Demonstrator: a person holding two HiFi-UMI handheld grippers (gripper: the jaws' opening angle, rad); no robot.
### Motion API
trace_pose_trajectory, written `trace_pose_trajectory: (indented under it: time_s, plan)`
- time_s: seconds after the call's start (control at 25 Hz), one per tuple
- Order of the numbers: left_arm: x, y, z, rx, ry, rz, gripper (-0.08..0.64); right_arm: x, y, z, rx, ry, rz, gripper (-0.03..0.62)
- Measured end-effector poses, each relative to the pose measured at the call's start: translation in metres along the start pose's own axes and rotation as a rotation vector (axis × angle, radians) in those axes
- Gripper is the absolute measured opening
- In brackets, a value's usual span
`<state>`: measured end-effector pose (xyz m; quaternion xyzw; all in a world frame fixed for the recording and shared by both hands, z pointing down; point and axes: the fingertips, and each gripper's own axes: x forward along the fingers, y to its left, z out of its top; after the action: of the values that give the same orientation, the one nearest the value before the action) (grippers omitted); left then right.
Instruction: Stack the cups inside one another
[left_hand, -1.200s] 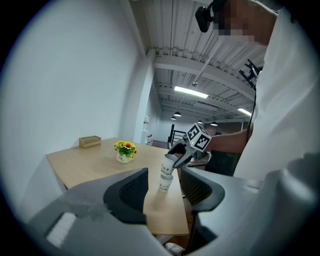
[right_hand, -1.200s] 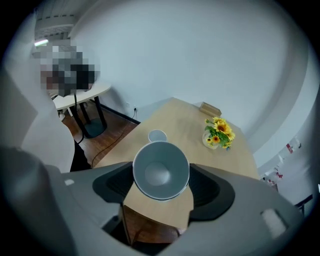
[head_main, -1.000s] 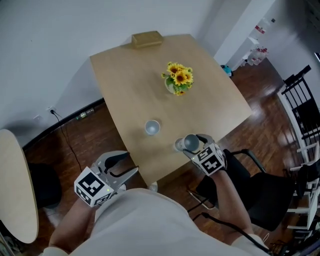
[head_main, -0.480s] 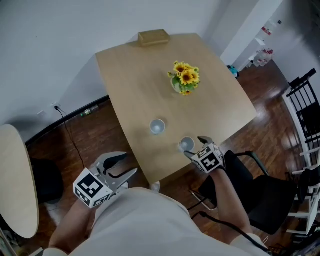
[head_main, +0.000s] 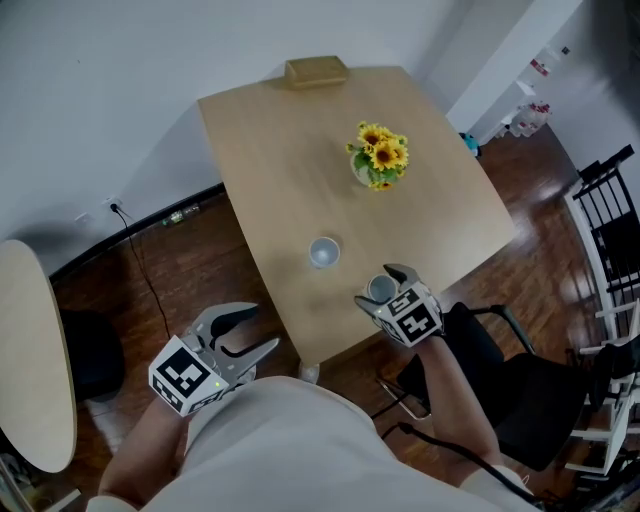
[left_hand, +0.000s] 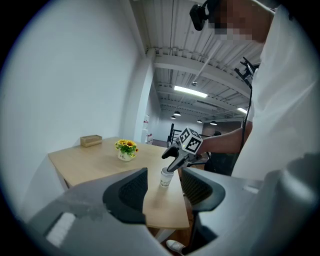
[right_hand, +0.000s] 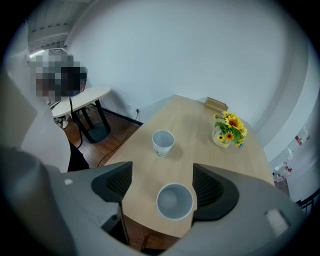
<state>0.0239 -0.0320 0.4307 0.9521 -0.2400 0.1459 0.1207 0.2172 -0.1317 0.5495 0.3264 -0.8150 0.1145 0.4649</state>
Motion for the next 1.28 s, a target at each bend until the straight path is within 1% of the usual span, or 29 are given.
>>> trace_pose_trajectory:
  time_s: [0.12,0.24,0.44,0.52,0.72,0.88,0.92,1.04,1.2,1.28]
  plan:
    - [-0.013,0.004,0.0,0.021,-0.001,0.02,0.227,0.02,0.005,0.019,-0.009,0.01,0.012,0.382]
    - [-0.03,0.01,0.001,0.002,-0.02,0.046,0.242,0.043,0.006,0.035,-0.005,0.028,0.017,0.402]
    - [-0.063,0.025,-0.008,0.031,-0.009,0.118,0.244,0.084,0.004,0.058,-0.002,0.077,0.017,0.407]
    - [-0.075,0.028,-0.01,0.037,-0.01,0.138,0.244,0.1,0.001,0.06,0.015,0.109,0.016,0.408]
    - [-0.1,0.035,-0.021,0.017,-0.001,0.189,0.244,0.134,-0.005,0.052,0.057,0.197,0.029,0.408]
    - [-0.112,0.042,-0.031,-0.007,0.01,0.217,0.244,0.147,-0.005,0.048,0.074,0.218,0.05,0.404]
    - [-0.114,0.043,-0.032,-0.014,0.01,0.221,0.244,0.147,-0.005,0.049,0.072,0.215,0.051,0.383]
    - [-0.116,0.045,-0.032,-0.02,0.008,0.215,0.244,0.141,-0.004,0.053,0.065,0.2,0.044,0.377]
    - [-0.108,0.046,-0.026,-0.012,0.0,0.175,0.244,0.121,-0.002,0.065,0.071,0.163,0.042,0.376]
    - [-0.102,0.047,-0.022,0.006,-0.002,0.145,0.244,0.107,-0.001,0.073,0.065,0.139,0.041,0.376]
